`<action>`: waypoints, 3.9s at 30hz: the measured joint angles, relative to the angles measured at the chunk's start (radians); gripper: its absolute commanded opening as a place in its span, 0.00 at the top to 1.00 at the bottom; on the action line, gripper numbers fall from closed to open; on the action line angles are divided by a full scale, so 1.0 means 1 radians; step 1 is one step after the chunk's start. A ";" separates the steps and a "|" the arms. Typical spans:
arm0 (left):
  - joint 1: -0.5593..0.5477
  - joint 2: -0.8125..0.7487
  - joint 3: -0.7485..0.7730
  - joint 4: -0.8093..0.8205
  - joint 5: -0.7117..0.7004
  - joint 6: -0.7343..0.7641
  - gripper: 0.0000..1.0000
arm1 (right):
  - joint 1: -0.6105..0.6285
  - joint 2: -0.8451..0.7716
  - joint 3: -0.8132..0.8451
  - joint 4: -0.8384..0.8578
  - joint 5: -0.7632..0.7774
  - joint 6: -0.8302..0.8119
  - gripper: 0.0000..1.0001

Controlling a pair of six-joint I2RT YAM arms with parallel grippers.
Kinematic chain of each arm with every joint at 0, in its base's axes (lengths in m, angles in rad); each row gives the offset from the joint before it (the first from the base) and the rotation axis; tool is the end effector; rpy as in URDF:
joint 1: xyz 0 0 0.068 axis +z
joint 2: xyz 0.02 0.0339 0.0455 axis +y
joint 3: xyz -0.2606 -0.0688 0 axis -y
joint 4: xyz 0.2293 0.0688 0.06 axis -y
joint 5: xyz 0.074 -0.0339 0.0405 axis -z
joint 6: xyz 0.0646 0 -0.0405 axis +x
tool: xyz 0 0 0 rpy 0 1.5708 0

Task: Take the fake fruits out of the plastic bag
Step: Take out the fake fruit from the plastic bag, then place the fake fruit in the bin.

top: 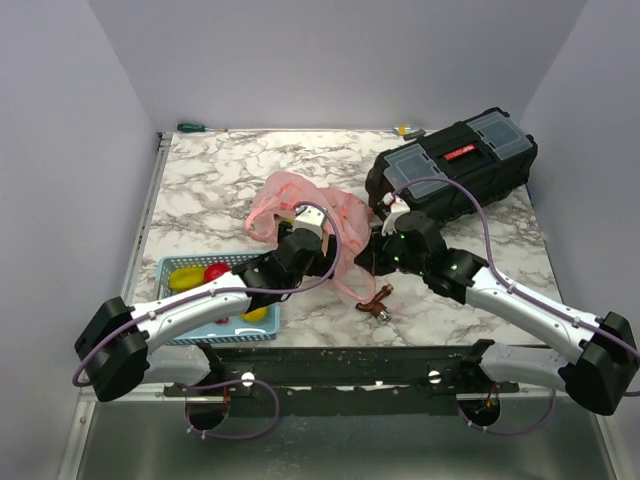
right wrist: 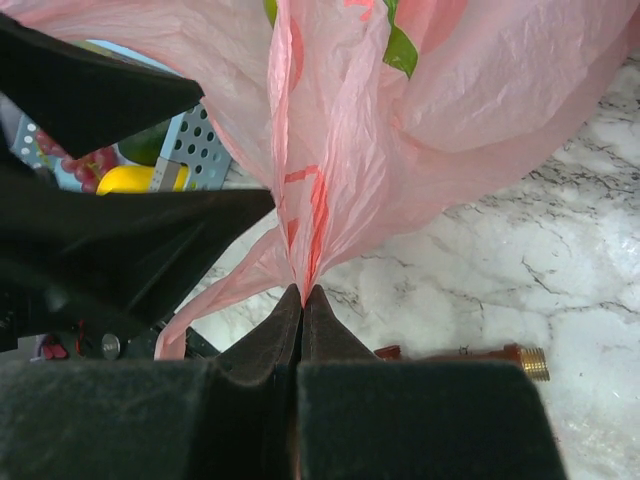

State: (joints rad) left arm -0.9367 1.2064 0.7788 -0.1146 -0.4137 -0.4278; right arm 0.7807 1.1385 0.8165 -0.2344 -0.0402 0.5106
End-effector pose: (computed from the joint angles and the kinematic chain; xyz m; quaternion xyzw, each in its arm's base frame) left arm 0.1837 -0.2059 0.2478 0.1167 0.8501 -0.1648 0.4864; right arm 0.1864 0.1883 0.2613 -0.1273 0.8647 0.3062 0.3773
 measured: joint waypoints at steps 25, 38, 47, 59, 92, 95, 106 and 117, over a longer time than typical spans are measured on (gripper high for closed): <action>0.230 0.374 0.201 0.061 -0.087 0.022 0.15 | 0.000 -0.035 0.000 -0.009 0.006 -0.014 0.99; 0.309 0.584 0.366 -0.053 -0.039 -0.044 0.17 | 0.000 -0.034 0.000 -0.010 0.006 -0.014 0.99; 0.314 0.612 0.359 -0.070 0.007 -0.052 0.47 | 0.000 -0.034 0.000 -0.014 0.006 -0.013 0.99; 0.319 0.534 0.357 -0.107 0.138 -0.013 0.74 | 0.000 -0.034 0.000 -0.015 0.006 -0.005 0.99; 0.326 -0.558 0.011 -0.431 0.508 0.003 0.76 | 0.000 -0.013 0.000 -0.014 -0.013 0.047 0.99; 0.327 -0.631 -0.042 -0.515 0.329 -0.047 0.79 | 0.000 0.002 0.000 -0.014 -0.021 0.047 0.99; 0.328 -0.632 -0.133 -0.766 -0.077 -0.492 0.83 | 0.002 0.021 0.013 -0.014 -0.036 0.047 0.99; 0.327 -0.610 -0.303 -0.745 -0.117 -0.795 0.72 | 0.002 0.019 0.013 -0.013 -0.036 0.051 0.99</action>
State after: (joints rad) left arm -0.6098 0.5961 0.4755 -0.8597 -0.5304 -1.2224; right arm 0.7826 1.1572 0.8291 -0.2470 -0.0765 0.5621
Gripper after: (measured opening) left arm 0.642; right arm 0.011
